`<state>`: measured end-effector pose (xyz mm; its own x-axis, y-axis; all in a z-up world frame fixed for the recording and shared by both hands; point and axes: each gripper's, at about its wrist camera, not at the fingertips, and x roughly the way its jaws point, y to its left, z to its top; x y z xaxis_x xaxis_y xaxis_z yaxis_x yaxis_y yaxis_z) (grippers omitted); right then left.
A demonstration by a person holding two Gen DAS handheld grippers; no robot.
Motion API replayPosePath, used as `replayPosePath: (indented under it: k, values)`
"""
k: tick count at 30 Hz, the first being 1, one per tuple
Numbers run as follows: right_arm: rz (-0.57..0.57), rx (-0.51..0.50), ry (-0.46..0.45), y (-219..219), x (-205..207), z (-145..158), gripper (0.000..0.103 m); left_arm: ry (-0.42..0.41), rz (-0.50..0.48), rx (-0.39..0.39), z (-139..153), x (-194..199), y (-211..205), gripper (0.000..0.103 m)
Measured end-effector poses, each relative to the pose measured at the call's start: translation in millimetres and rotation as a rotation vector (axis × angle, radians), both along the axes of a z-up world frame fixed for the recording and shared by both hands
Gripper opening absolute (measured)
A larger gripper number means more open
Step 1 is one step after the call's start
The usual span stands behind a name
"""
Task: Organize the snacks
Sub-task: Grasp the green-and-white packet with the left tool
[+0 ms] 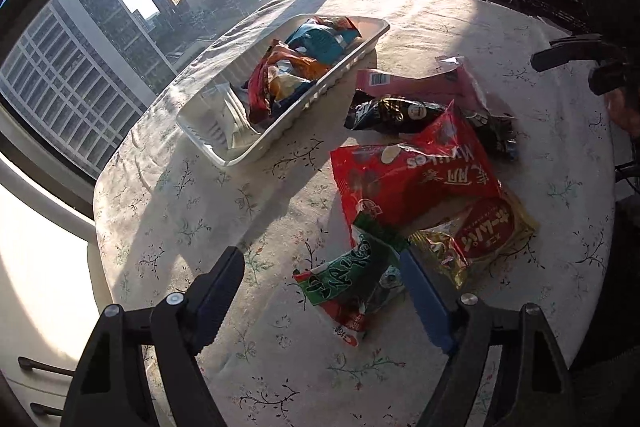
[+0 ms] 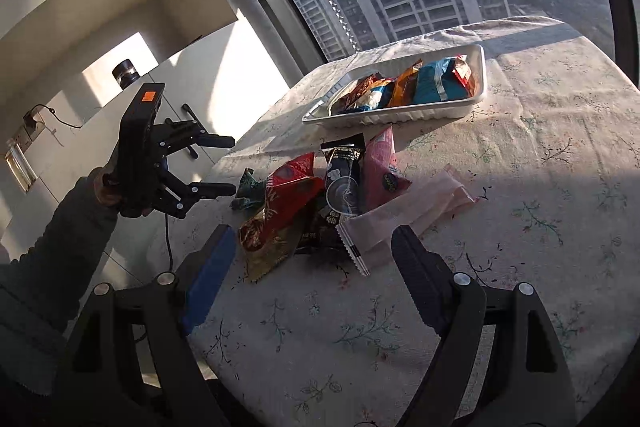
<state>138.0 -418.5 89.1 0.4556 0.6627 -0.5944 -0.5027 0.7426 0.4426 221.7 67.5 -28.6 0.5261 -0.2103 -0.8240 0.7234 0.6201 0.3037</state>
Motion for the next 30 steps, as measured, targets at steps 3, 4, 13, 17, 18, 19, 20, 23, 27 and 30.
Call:
replayPosePath:
  k: [3,4,13,17,18,19,20,23,27,30]
  values:
    - [0.026,0.006,0.025,-0.6,-11.3,-11.3,0.079,0.049,-0.021,0.030,-8.5,7.2,-3.5,0.082]
    - [0.037,0.001,0.026,1.0,-14.0,-14.0,0.079,0.061,-0.029,0.043,-11.7,8.9,-5.2,0.082]
    - [0.087,0.007,0.047,15.7,-12.4,-15.8,0.079,0.170,-0.055,0.089,-31.6,21.1,-10.0,0.082]
    - [0.086,0.011,0.056,17.0,-10.9,-18.0,0.079,0.191,-0.061,0.070,-31.9,18.5,-9.3,0.076]
    - [0.087,0.011,0.058,17.7,-10.7,-18.1,0.079,0.198,-0.060,0.067,-31.9,18.0,-9.1,0.073]
    - [0.087,0.009,0.058,18.4,-10.9,-18.1,0.079,0.201,-0.060,0.062,-31.4,17.2,-9.5,0.069]
    - [0.088,0.008,0.058,19.3,-11.3,-17.8,0.079,0.206,-0.062,0.057,-30.8,15.4,-10.1,0.067]
    - [0.090,0.006,0.057,22.0,-11.2,-18.4,0.079,0.202,-0.062,0.042,-29.9,9.9,-12.0,0.056]
    - [0.094,0.004,0.055,25.0,-11.1,-19.6,0.079,0.194,-0.046,0.004,-29.5,3.9,-10.4,0.045]
    - [0.094,-0.003,0.048,26.7,-11.8,-20.2,0.079,0.197,-0.034,-0.047,-29.8,-4.1,-7.4,0.032]
